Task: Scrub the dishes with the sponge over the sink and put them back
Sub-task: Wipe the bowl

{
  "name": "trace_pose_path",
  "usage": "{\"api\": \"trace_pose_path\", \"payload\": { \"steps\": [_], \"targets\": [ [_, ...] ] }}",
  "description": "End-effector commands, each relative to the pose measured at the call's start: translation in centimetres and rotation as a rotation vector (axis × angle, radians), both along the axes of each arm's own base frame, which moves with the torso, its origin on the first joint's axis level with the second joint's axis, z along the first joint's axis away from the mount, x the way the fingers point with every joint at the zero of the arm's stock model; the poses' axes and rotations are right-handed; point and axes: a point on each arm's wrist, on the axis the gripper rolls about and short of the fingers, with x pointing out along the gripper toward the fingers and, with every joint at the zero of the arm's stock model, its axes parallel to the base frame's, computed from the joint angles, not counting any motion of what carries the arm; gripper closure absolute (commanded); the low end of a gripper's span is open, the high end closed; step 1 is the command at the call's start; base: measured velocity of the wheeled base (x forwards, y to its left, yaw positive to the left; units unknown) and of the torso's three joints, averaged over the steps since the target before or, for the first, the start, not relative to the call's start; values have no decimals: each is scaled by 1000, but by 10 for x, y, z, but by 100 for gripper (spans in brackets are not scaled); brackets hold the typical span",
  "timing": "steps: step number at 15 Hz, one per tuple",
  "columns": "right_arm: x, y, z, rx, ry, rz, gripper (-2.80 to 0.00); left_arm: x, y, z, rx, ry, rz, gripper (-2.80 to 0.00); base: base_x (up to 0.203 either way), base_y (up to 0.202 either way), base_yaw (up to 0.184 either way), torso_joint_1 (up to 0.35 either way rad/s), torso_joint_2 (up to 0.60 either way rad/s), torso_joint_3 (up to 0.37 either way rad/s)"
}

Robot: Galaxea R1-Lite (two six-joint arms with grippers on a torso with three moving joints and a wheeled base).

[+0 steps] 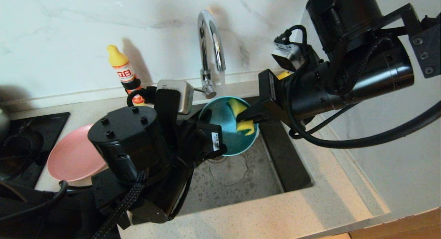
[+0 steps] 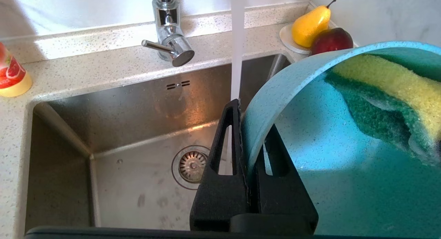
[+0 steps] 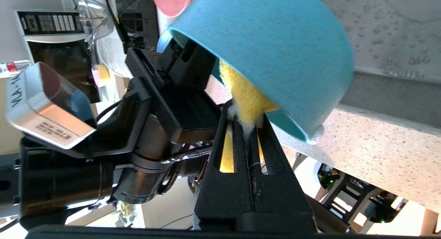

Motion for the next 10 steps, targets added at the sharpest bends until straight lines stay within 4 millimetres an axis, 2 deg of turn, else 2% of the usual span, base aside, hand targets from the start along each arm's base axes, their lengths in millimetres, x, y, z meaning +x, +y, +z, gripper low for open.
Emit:
{"api": "trace_pose_path", "payload": {
  "steps": [1, 6, 10],
  "targets": [
    [2, 1, -1, 2, 6, -1, 0, 0, 0, -1, -1, -1, 4, 0, 0, 0, 0, 0, 0, 0],
    [9, 3, -6, -6, 6, -5, 0, -2, 0, -1, 0, 1, -5, 0, 0, 0, 0, 0, 0, 0],
    [7, 4, -5, 4, 8, 22, 0, -3, 1, 1, -12, -2, -6, 0, 0, 0, 0, 0, 0, 0]
  ]
}}
